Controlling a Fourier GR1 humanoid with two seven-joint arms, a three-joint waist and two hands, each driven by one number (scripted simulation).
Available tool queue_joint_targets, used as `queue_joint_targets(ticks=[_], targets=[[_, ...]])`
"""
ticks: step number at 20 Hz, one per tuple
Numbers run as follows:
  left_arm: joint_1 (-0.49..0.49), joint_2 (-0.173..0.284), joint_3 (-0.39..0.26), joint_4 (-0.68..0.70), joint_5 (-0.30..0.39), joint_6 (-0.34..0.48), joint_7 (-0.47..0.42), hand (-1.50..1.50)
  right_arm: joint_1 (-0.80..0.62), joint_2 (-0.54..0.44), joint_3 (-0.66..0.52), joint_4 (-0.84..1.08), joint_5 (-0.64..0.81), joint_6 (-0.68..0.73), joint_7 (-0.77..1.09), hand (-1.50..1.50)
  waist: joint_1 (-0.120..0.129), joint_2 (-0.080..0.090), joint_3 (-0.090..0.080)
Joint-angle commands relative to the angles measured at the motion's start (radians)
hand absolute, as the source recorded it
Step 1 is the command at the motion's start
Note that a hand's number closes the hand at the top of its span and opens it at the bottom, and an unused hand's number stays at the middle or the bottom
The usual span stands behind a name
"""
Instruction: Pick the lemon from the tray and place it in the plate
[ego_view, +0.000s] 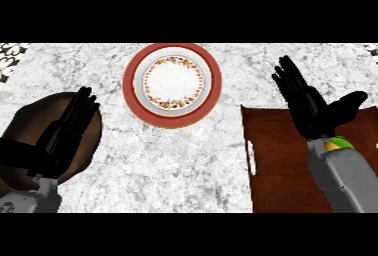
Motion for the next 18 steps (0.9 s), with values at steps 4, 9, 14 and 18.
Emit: queue_joint_targets(ticks=[4,9,14,18], targets=[[-0.025,0.027,0.002,0.076,-0.166,0.074,-0.032,0.00,-0.003,-0.038,0.004,-0.143,-0.126,0.211,0.102,-1.50,-0.025,-0.028,-0.002],[-0.048,0.046,-0.018,0.075,-0.188,0.087,0.018,0.00,-0.116,-0.382,0.171,-0.219,0.332,0.370,-0.039,1.50,-0.035,-0.045,-0.011],[-0.093,0.002,-0.026,0.152,-0.238,0.118,0.003,0.00,0.315,-0.327,0.110,-0.099,0.273,0.389,-0.425,-1.50,-0.034,-0.023,0.000],[-0.112,0.017,-0.015,0.152,-0.244,0.096,0.015,0.00,0.352,-0.356,0.081,-0.020,0.457,0.279,-0.645,-1.50,-0.022,-0.025,-0.001]])
